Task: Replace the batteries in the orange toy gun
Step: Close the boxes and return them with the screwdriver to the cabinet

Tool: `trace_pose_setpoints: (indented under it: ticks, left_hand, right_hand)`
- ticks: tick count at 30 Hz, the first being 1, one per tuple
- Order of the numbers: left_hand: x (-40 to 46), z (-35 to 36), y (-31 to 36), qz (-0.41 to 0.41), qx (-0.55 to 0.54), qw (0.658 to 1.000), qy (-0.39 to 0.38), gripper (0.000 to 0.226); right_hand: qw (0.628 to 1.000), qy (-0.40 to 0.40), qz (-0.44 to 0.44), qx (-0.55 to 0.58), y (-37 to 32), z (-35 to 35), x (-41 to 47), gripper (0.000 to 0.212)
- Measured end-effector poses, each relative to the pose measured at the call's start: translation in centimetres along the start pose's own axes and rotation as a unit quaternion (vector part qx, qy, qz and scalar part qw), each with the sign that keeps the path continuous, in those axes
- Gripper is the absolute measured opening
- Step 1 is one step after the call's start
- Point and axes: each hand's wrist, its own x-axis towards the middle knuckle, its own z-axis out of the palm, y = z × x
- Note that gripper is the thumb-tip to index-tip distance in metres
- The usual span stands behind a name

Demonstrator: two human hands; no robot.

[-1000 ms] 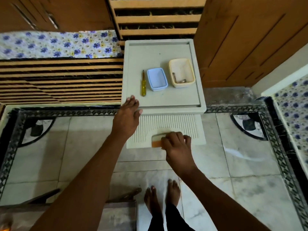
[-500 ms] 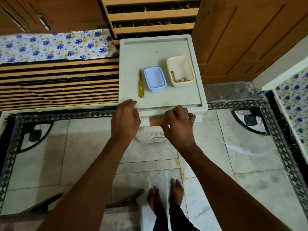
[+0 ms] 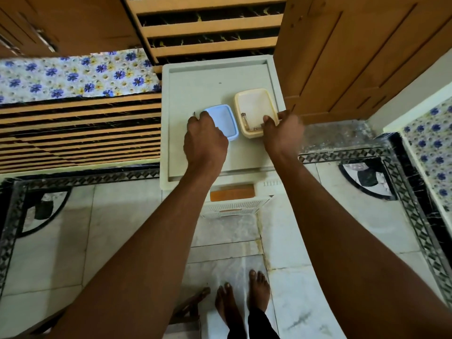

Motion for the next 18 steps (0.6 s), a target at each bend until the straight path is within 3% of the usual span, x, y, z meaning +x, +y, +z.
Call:
trace_pose_setpoints:
  ticks: [5,8,11,14,18]
  left_hand:
    - [0.4,0.8,0.2,-0.052,-0.06,0.997,0.016,0.031]
    - [0.7,1.0,-0.2,-0.103,-0.157,0.982,0.01,0.026]
    - [0.4,0.8,-1.0,-0.124,-0.216,0.968,0.017,0.02]
    - [-3.6,-0.4,-1.8,-0.105,-0.237,0.965,0.025,0.009]
    - [-11.9,-1.9,-3.9,-0.073,-0.252,0.965,0.016,0.018]
  right_hand:
    - [0.996,0.003,0.042,0.079,1.3,-0.8,-0.3,0.012]
    - [0.99,-0.01,0.063,0.128,2.6,-1.7,-1.5,0.005]
    - [0.989,0.003,0.062,0.132,3.9,-3.5,-3.9,0.025]
    - [0.985,0.015,0.077,0.151,5.6,-5.4,-7.8,0.022]
    - [0.976,0.002,0.104,0.191,7.2,-8.7,-14.0,0.02]
